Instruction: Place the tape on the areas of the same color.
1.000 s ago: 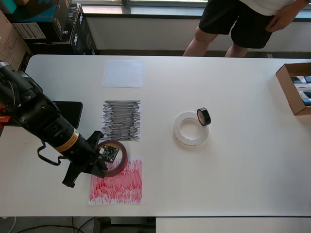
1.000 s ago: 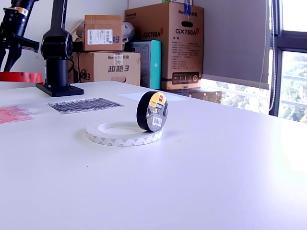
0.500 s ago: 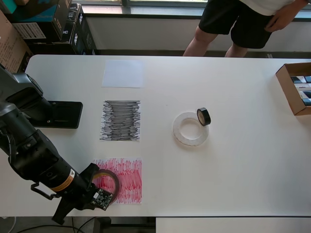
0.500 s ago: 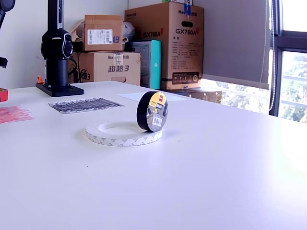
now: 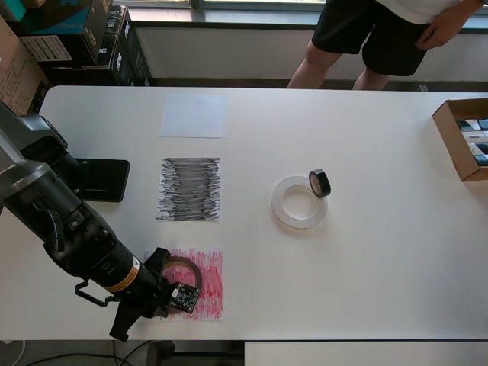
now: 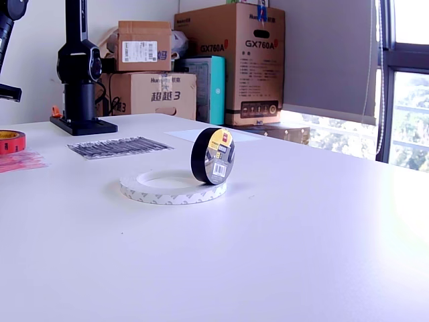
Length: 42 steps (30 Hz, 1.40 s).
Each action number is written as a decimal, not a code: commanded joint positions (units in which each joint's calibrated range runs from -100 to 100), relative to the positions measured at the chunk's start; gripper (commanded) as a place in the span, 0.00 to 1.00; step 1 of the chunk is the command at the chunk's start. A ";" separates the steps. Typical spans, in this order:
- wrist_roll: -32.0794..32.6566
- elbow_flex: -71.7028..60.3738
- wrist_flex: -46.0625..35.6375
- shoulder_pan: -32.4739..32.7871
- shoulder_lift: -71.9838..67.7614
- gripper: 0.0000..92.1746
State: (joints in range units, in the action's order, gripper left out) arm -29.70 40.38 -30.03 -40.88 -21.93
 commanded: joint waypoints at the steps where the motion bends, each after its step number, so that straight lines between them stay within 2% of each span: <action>1: 0.23 0.46 0.46 0.56 0.51 0.00; 11: 0.81 0.19 0.46 2.61 0.32 0.00; 33: 0.23 -3.72 0.46 2.53 -6.13 0.02; 35: 0.23 -3.72 0.46 2.38 -6.13 0.09; 42: -1.24 -3.72 0.46 2.38 -6.13 0.53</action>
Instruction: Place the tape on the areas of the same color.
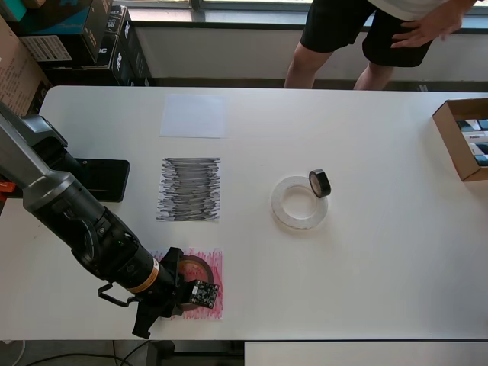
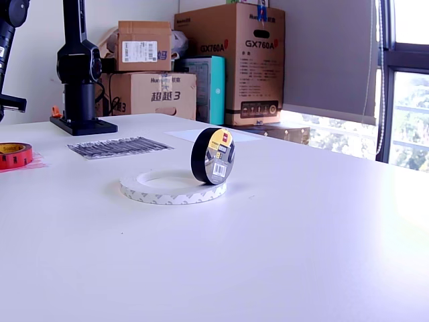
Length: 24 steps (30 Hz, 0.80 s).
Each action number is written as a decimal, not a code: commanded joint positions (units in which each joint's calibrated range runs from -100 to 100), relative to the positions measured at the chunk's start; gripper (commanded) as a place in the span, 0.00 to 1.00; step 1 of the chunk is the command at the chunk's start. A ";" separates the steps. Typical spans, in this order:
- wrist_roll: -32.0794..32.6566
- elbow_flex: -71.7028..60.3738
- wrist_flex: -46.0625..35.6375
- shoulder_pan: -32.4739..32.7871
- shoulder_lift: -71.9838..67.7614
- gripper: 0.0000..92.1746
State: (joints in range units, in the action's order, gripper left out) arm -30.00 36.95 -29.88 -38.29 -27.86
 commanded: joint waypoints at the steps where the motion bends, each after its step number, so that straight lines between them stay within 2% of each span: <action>1: -1.02 -0.28 0.31 -0.22 -0.20 0.58; 4: -1.02 -0.28 0.31 -0.22 0.26 0.64; 14: -1.10 -5.73 0.31 0.10 4.38 0.65; 24: -5.69 -10.46 0.31 7.83 16.45 0.64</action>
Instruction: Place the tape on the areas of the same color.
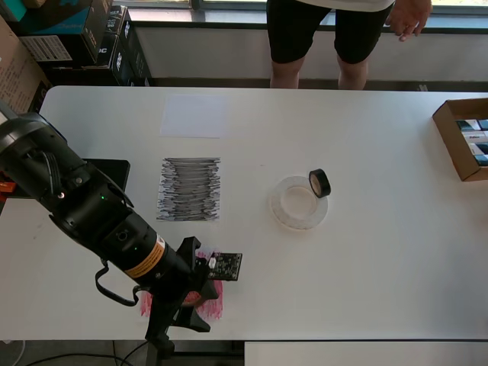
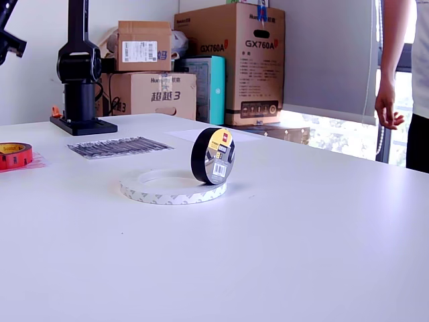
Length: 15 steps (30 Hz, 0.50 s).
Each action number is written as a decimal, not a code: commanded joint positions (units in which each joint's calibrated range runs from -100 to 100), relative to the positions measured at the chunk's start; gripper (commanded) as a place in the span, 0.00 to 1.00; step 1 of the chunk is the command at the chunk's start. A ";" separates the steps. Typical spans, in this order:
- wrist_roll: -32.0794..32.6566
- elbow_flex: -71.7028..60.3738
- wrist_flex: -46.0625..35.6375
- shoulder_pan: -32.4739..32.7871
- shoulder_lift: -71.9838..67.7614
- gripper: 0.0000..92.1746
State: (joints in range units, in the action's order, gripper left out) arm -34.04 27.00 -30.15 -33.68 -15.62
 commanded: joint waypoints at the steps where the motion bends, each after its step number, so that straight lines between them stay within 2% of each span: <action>1: -2.13 -0.42 0.58 4.10 5.33 0.64; 15: 1.80 2.67 0.58 15.54 9.44 0.64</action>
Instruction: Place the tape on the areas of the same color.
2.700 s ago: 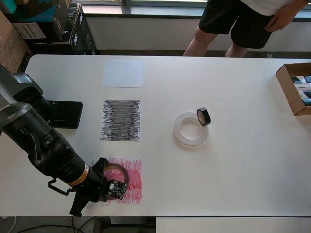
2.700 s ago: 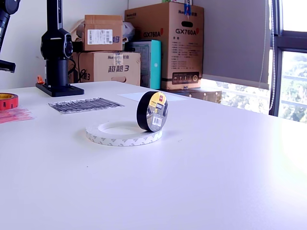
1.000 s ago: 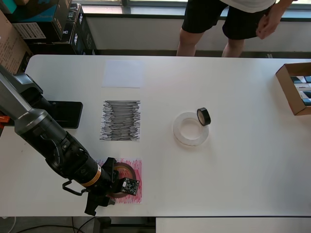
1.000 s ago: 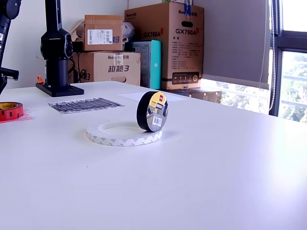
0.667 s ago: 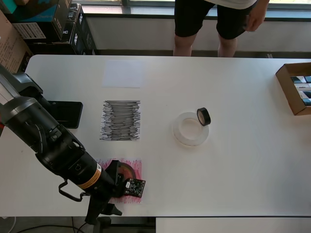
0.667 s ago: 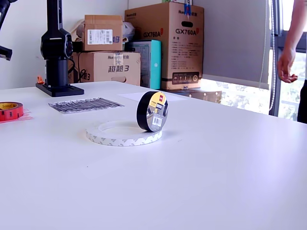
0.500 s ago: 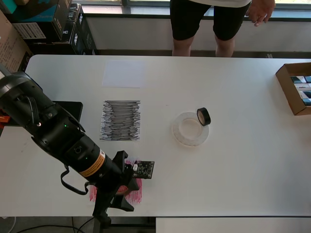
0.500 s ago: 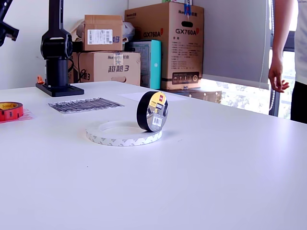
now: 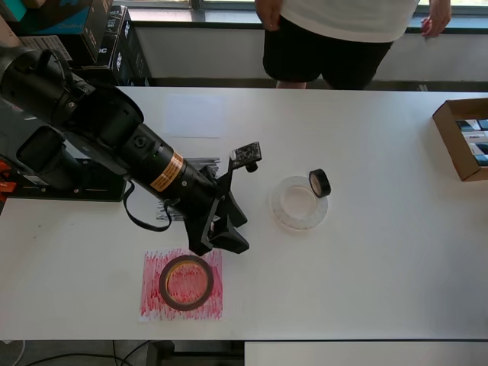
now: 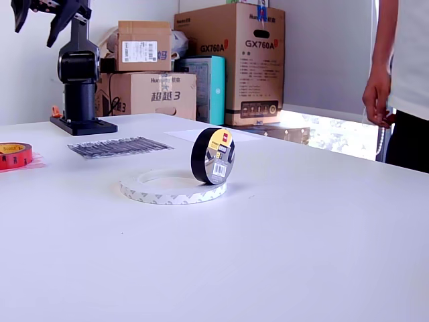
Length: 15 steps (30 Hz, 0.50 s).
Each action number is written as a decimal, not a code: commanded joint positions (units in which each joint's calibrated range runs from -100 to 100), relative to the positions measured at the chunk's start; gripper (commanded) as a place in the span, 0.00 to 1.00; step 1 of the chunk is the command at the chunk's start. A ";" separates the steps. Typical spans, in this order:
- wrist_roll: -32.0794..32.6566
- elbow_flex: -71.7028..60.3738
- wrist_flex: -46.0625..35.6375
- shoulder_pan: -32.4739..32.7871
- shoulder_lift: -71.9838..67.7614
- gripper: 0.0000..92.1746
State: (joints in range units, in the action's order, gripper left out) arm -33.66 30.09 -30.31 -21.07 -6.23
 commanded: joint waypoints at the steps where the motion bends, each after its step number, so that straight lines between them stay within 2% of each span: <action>1: 1.41 -0.60 0.73 3.40 0.06 0.64; 5: 0.84 -1.24 1.07 5.22 -0.32 0.64; 10: 0.76 -0.24 9.22 7.98 -1.25 0.64; 15: 0.59 -0.33 13.29 10.43 -4.25 0.64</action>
State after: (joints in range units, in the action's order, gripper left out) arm -33.10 30.07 -21.16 -11.81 -8.19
